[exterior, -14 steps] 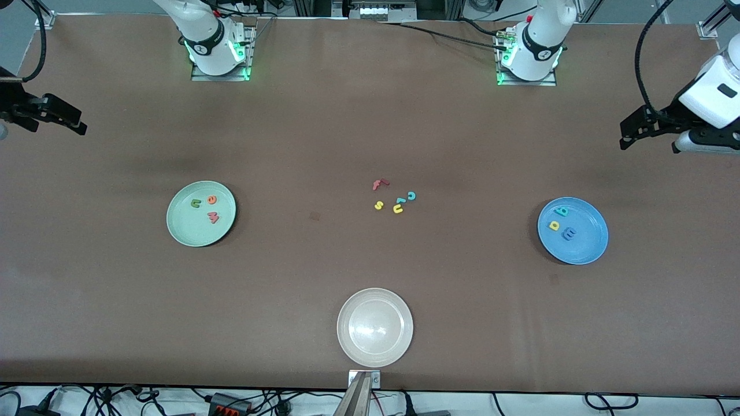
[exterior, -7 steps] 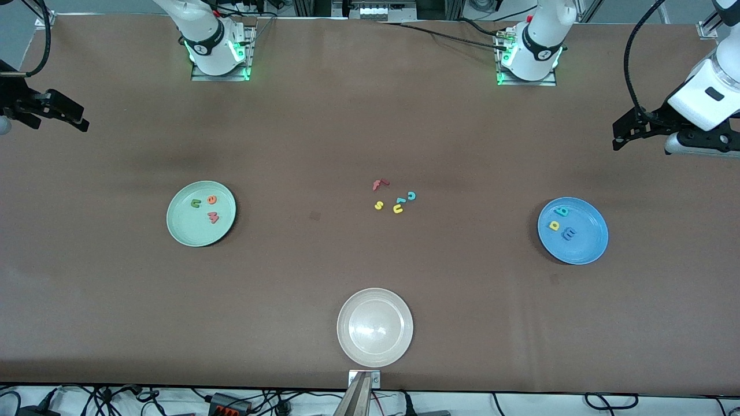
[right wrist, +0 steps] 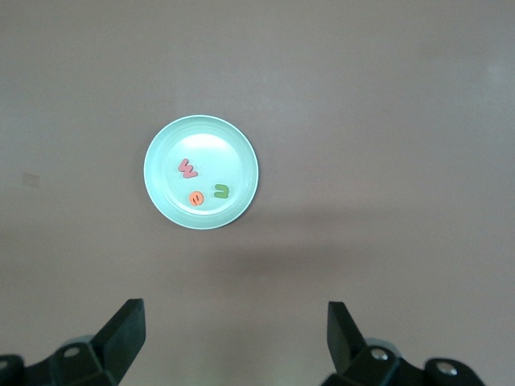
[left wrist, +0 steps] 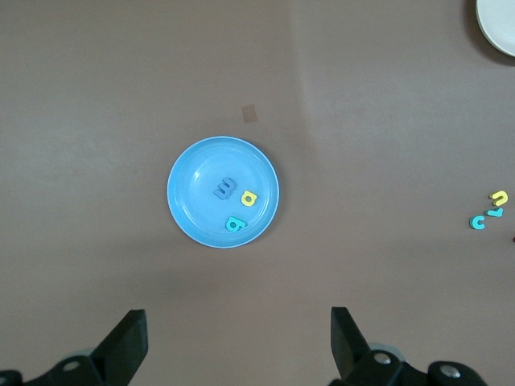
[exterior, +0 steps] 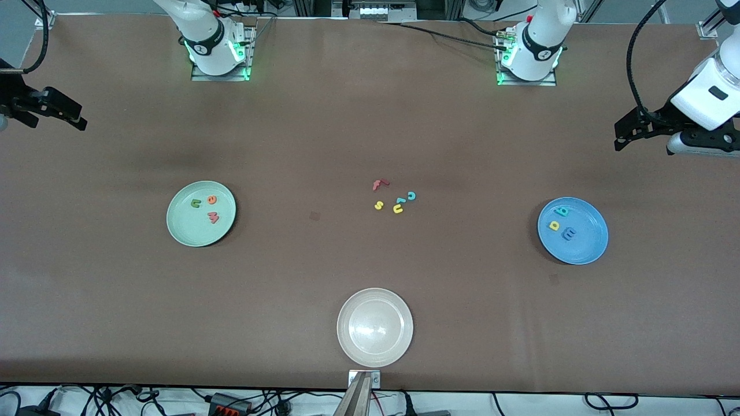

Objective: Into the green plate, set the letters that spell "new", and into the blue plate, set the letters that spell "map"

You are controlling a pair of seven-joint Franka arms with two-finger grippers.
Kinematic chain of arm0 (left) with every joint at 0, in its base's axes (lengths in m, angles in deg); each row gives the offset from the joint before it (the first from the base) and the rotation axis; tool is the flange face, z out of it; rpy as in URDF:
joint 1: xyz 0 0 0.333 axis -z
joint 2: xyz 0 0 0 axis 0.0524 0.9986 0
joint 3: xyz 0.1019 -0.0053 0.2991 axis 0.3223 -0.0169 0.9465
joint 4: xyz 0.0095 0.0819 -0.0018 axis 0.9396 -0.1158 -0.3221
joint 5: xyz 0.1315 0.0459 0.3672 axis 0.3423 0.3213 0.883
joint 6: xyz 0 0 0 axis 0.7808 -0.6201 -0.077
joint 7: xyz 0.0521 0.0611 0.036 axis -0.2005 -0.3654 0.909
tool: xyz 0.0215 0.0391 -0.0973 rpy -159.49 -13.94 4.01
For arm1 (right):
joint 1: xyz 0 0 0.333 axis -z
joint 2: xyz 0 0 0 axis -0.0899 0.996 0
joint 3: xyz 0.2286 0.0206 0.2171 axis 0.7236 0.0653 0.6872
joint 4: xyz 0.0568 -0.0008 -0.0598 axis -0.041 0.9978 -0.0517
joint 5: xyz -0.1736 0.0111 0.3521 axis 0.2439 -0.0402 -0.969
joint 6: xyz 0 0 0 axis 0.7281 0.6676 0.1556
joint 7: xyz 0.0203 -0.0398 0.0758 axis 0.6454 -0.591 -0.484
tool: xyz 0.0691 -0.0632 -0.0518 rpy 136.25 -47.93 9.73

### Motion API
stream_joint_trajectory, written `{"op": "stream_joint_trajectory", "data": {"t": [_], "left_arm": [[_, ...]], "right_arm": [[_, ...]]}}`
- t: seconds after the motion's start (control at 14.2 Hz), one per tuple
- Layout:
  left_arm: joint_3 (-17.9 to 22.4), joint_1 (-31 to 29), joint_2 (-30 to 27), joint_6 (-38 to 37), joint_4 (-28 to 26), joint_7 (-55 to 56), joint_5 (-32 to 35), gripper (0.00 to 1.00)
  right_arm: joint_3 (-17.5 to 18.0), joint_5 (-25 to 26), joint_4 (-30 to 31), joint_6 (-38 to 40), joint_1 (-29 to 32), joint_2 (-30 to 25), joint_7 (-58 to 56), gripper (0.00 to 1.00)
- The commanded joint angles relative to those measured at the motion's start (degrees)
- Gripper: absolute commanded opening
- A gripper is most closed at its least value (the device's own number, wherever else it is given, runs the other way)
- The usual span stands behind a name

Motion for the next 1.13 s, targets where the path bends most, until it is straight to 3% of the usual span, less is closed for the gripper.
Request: {"op": "stream_joint_trajectory", "data": {"t": [0.0, 1.06], "left_arm": [[0.24, -0.18, 0.89, -1.27, 1.75, -1.61, -0.8, 1.0], [0.06, 0.52, 0.89, -1.27, 1.84, -1.44, -0.8, 1.0]], "right_arm": [[1.08, 0.86, 0.14, 0.07, 1.28, -0.92, -0.36, 1.0], [0.73, 0.86, 0.49, -1.34, 1.81, -0.57, -1.15, 1.0]]}}
